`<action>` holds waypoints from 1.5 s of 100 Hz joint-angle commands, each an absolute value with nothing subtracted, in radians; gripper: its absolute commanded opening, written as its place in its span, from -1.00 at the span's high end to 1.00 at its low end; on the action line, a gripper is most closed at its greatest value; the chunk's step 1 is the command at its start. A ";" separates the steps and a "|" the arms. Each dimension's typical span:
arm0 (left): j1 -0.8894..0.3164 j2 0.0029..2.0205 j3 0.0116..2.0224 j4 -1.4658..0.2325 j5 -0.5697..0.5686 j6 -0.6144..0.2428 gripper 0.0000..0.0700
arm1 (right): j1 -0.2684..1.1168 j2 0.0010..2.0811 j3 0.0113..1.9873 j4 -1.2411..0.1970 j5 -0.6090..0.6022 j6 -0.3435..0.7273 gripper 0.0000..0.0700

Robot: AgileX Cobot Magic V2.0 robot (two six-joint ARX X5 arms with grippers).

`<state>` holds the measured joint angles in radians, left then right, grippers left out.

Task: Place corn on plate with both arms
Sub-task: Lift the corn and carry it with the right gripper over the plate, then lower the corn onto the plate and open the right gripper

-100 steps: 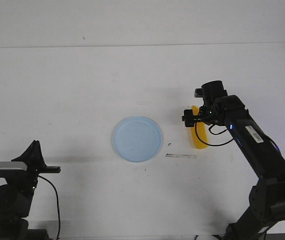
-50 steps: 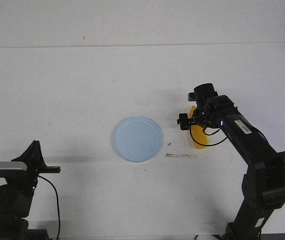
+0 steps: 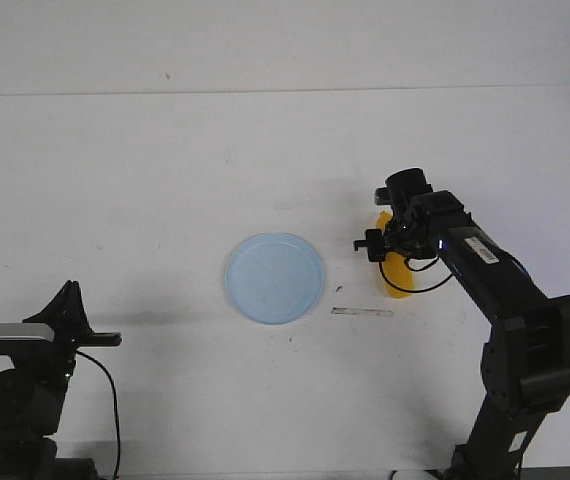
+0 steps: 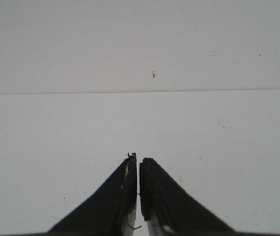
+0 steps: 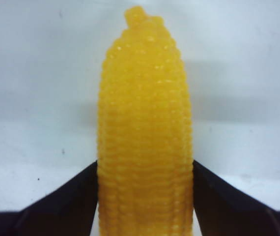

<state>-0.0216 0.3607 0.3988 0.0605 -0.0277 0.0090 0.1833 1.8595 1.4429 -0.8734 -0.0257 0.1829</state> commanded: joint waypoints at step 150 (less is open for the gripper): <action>-0.020 0.362 0.404 0.076 -0.030 0.014 1.00 | 0.577 1.946 1.511 -0.665 -0.366 0.324 -0.24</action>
<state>-0.0216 0.3607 0.3988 0.0605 -0.0277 0.0090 0.5682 1.9209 1.4967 -0.6712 -0.3653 0.3187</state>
